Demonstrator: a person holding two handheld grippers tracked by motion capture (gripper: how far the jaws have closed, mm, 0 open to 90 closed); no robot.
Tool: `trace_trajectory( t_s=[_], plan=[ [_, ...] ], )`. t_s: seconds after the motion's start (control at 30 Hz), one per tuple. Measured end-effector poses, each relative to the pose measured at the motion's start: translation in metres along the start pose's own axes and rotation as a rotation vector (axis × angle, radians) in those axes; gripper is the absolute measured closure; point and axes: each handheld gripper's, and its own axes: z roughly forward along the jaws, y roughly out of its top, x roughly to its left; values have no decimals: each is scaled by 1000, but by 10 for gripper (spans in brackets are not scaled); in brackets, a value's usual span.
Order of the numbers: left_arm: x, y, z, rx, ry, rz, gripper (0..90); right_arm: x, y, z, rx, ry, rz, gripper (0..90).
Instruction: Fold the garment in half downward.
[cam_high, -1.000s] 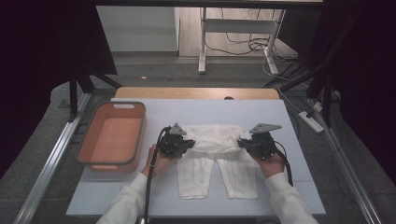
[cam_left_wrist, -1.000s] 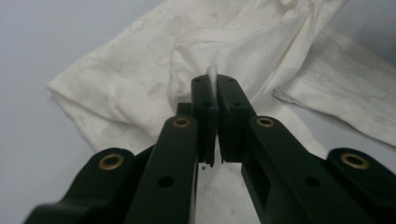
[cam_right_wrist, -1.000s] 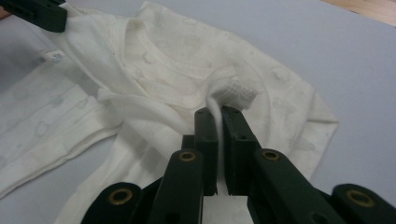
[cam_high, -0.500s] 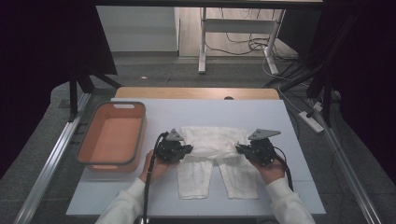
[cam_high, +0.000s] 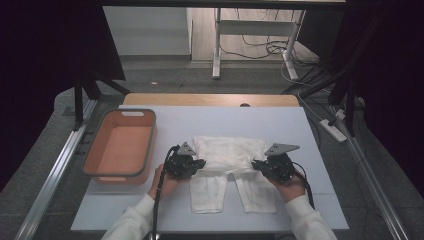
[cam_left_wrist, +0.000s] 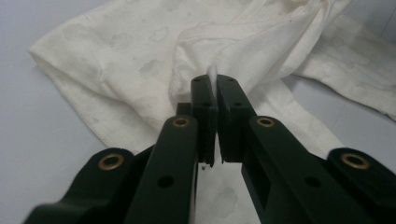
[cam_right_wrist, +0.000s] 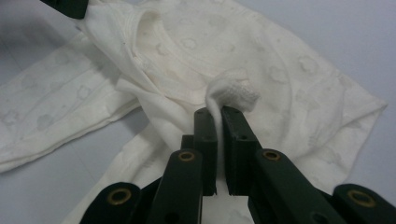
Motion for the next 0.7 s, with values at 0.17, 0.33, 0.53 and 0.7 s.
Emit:
trace_trajectory(
  t_s=[0.17,0.33,0.53,0.7],
  plan=[
    [-1,-1,-2,-1,-4,-1,855,2,-2,0,6,7,-2,845],
    [-4,-3,-3,0,-8,3,855,5,-5,-1,11,11,-3,844],
    [-5,-6,-4,4,-13,2,854,7,-7,-1,15,17,-6,843],
    [-5,-7,-5,2,-11,-2,854,8,-9,-2,14,22,-6,843]
  ],
)
